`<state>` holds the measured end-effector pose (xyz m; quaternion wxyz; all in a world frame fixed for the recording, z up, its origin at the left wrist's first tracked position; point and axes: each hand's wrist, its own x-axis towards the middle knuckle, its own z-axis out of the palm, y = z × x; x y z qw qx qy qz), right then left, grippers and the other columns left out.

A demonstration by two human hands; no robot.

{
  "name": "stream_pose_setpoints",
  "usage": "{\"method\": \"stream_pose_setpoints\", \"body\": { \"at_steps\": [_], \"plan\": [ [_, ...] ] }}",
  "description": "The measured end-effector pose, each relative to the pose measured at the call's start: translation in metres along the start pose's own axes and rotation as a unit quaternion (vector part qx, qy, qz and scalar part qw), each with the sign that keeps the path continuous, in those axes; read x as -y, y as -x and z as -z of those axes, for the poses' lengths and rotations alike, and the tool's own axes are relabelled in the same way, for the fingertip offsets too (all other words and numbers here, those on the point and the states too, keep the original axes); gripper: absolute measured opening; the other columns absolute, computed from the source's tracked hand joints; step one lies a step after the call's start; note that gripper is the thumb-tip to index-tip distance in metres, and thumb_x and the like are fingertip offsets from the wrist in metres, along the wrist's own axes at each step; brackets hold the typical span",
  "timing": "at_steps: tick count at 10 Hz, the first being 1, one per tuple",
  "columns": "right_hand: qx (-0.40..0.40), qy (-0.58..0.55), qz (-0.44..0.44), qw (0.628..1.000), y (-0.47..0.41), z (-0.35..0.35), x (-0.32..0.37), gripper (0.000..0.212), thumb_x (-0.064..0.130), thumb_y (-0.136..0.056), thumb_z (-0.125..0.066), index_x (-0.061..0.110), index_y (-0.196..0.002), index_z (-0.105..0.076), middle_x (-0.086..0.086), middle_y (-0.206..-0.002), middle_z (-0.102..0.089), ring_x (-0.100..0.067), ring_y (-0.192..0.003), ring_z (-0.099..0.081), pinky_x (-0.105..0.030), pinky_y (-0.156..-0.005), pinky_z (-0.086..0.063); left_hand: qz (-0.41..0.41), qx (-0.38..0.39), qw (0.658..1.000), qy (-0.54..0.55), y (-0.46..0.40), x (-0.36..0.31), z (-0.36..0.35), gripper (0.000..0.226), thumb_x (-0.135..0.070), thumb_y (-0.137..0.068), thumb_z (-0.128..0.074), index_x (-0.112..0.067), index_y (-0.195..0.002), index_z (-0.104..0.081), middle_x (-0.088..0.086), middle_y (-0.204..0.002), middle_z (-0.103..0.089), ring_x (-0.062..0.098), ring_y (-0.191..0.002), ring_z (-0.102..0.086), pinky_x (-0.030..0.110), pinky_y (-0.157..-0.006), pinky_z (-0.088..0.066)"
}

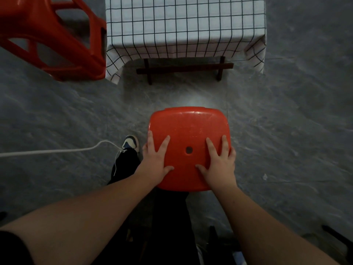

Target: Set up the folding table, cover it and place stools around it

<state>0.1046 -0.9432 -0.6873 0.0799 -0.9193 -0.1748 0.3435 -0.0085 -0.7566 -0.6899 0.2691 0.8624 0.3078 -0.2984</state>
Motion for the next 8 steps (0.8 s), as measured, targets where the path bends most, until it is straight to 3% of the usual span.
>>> {"method": "stream_pose_setpoints", "body": {
  "at_steps": [4, 6, 7, 8],
  "plan": [
    [0.031, 0.008, -0.01, 0.999, -0.001, 0.004, 0.006, 0.095, 0.051, -0.084, -0.068, 0.045, -0.152, -0.002, 0.003, -0.16, 0.024, -0.047, -0.145, 0.003, -0.067, -0.113, -0.024, 0.003, 0.02, 0.999, -0.048, -0.001, -0.004, 0.005, 0.114, -0.047, -0.084, -0.072, -0.05, -0.146, 0.023, 0.01, -0.152, 0.043, 0.043, -0.149, 0.003, 0.054, -0.11, -0.035],
    [0.051, 0.015, -0.015, 0.999, 0.0, 0.015, 0.008, 0.086, 0.043, -0.09, -0.063, 0.046, -0.153, -0.005, 0.001, -0.163, 0.017, -0.046, -0.147, 0.002, -0.062, -0.116, -0.021, -0.003, 0.042, 0.998, -0.054, 0.003, -0.002, 0.021, 0.096, -0.048, -0.092, -0.061, -0.051, -0.149, 0.016, 0.007, -0.156, 0.036, 0.038, -0.149, -0.008, 0.051, -0.108, -0.041],
    [0.06, 0.029, -0.015, 0.998, 0.0, 0.031, 0.014, 0.079, 0.043, -0.092, -0.057, 0.042, -0.155, -0.009, -0.004, -0.165, 0.007, -0.042, -0.148, -0.002, -0.059, -0.117, -0.022, -0.012, 0.034, 0.998, -0.06, -0.001, -0.002, 0.04, 0.072, -0.046, -0.097, -0.048, -0.047, -0.153, -0.002, 0.012, -0.162, 0.015, 0.036, -0.145, -0.017, 0.051, -0.108, -0.041],
    [0.041, 0.009, -0.003, 0.999, 0.003, 0.054, 0.028, 0.073, 0.04, -0.093, -0.056, 0.032, -0.155, -0.019, -0.005, -0.165, -0.008, -0.034, -0.15, -0.008, -0.056, -0.117, -0.024, -0.047, 0.018, 0.996, -0.075, -0.001, -0.003, 0.07, 0.065, -0.041, -0.098, -0.044, -0.04, -0.154, -0.013, 0.011, -0.163, -0.014, 0.033, -0.143, -0.026, 0.054, -0.107, -0.04]
  ]
}}
